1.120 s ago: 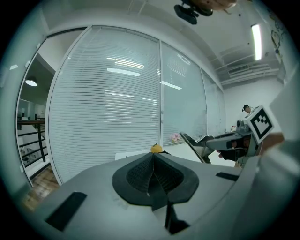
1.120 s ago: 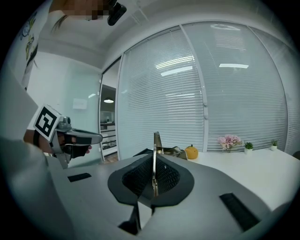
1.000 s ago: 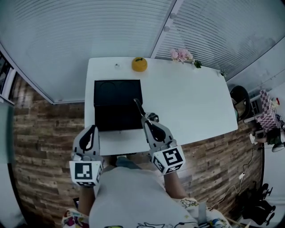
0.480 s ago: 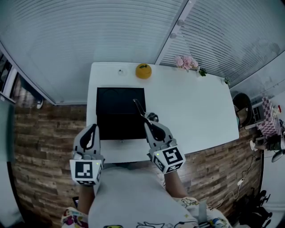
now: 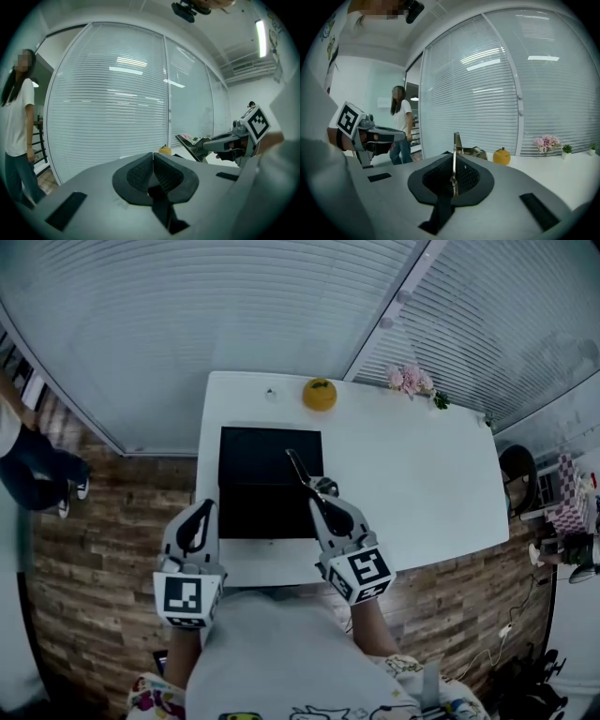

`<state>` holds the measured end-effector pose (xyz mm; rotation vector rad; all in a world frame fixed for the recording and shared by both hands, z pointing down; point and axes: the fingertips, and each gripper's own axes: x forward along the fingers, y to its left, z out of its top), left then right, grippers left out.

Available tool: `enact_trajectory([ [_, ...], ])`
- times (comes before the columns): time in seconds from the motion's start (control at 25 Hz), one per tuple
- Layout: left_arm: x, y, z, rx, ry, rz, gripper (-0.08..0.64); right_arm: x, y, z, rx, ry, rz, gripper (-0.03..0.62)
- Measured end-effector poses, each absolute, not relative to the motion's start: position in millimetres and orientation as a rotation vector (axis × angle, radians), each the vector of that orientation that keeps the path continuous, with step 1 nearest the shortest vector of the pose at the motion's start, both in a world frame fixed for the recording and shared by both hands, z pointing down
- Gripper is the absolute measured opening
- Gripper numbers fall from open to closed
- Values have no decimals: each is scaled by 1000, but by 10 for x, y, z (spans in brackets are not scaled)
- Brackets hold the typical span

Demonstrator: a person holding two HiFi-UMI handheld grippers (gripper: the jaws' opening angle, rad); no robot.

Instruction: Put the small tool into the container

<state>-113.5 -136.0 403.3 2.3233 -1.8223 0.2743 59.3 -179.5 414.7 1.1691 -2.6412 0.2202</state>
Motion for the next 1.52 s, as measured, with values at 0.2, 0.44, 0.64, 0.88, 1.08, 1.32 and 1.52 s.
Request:
enact_trajectory([
  [0.2,-1170,-1356,4082,2333,-1801,280,6,502,-1770,4202,1125,-2630,229,2],
  [0.44,-1168,-1416,4124,2335,-1770,283,6,439,-1780,4277,1083,-2612,257,2],
  [0.64,-1148,-1435,4177,2331,-1746,278,6,386,-1760,4353,1034,-2599,272,2],
  [0.88,-1137,-1421,4244,2317,-1730,284,6,309,-1745,4429,956,-2591,282,2],
  [1.08,-1121,-1405,4295,2317,-1715,297,6,252,-1728,4525,885,-2575,313,2],
  [1.32,-1061,-1413,4390,2305,-1691,317,6,215,-1747,4660,776,-2558,363,2],
  [1.52,-1022,-1411,4464,2307,-1665,338,6,141,-1720,4792,647,-2531,392,2],
])
